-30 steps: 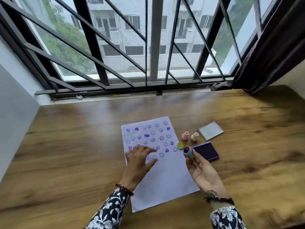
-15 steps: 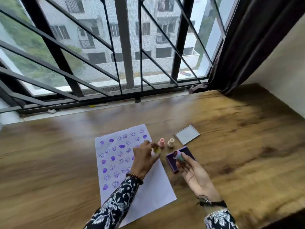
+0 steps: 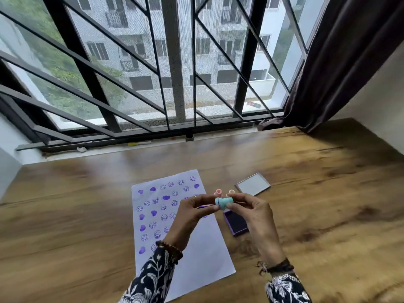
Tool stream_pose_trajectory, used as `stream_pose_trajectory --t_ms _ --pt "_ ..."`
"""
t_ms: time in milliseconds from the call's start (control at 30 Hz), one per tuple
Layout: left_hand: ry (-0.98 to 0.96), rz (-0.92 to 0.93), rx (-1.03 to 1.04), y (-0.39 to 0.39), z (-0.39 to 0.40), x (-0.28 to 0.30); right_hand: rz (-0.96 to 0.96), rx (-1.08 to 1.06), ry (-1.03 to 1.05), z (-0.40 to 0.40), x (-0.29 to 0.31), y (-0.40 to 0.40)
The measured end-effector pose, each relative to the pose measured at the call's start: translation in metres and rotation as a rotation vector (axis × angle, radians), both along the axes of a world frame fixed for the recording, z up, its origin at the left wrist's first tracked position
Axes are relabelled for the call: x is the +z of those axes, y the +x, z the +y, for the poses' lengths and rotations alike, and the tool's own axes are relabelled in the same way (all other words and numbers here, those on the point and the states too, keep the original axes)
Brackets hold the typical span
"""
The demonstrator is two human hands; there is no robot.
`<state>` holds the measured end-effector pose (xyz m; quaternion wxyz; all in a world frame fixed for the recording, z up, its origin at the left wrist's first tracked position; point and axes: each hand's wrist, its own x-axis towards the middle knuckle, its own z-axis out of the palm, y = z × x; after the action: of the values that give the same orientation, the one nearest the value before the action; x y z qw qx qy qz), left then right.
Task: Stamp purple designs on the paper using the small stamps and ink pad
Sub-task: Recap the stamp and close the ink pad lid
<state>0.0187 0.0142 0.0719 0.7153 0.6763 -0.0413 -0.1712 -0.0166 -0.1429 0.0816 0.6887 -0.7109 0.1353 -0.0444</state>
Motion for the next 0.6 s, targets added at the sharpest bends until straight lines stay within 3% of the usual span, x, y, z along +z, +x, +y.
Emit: stream_pose_trajectory --t_ms 433,600 --pt "-0.034 -0.066 0.068 0.009 -0.006 -0.001 -0.048 0.135 -0.111 -0.011 0.000 0.024" --pt "0.032 -0.125 0.128 0.009 -0.015 -0.007 0.021 0.059 -0.131 -0.012 -0.004 0.030"
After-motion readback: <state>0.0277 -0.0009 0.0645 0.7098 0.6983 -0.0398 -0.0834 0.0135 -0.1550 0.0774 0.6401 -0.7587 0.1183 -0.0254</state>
